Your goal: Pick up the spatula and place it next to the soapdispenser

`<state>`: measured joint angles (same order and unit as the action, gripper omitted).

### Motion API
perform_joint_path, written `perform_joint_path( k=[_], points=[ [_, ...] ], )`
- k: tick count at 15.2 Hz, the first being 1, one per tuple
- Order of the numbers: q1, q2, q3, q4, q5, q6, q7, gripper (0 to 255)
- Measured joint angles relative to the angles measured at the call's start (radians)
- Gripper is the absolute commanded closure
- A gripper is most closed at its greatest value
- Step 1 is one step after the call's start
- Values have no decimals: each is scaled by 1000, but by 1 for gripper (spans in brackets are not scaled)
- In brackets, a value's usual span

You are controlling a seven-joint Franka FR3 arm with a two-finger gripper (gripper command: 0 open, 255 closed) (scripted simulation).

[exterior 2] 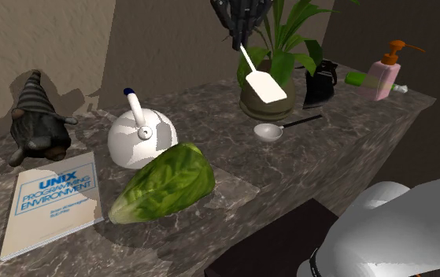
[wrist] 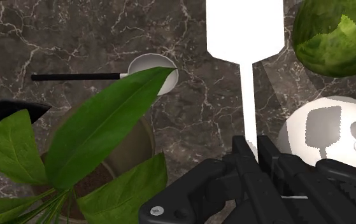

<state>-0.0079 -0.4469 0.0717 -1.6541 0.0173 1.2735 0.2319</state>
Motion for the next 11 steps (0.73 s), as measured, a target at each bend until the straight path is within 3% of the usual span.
perform_joint_path(
  k=[11],
  points=[
    [-53,-42,-196,-11,-78,-27,-256,255]
  ],
)
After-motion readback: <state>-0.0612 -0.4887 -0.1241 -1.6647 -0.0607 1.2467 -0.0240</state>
